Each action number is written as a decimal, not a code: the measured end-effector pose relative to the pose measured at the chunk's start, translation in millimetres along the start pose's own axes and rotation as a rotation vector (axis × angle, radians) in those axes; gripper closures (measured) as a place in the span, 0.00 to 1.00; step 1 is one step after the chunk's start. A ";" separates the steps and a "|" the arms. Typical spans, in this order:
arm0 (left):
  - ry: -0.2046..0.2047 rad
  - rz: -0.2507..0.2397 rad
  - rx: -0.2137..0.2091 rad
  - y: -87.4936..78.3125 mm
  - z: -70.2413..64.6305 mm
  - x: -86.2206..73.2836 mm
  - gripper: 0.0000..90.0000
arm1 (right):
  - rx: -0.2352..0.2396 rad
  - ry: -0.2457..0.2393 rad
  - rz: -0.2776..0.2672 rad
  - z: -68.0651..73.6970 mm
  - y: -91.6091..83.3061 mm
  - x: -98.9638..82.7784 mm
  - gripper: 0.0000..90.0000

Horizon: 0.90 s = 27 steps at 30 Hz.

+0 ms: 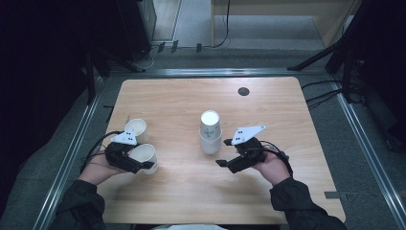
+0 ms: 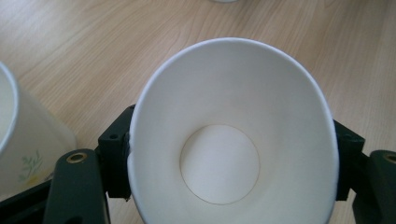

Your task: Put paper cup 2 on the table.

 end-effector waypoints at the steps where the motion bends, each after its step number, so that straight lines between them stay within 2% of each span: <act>1: -0.003 0.001 0.005 0.0 1.5 -0.9 0.28 | 0.000 0.002 0.000 0.0 0.1 0.1 0.25; 12: -0.041 0.010 0.027 0.5 17.7 -12.3 0.27 | 0.003 0.002 0.003 0.5 0.6 0.2 0.25; 27: -0.024 0.033 0.034 7.1 14.6 -12.5 0.21 | 0.004 -0.004 0.004 0.6 1.1 0.4 0.25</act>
Point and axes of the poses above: each handheld gripper's, and its own axes: y roughly forward along the jaws, x roughly out of its top, z roughly to its left, the point moved 7 cm from there along y, roughly forward along the jaws, and after that the axes turned 8 degrees about -y, right-handed, at the moved point
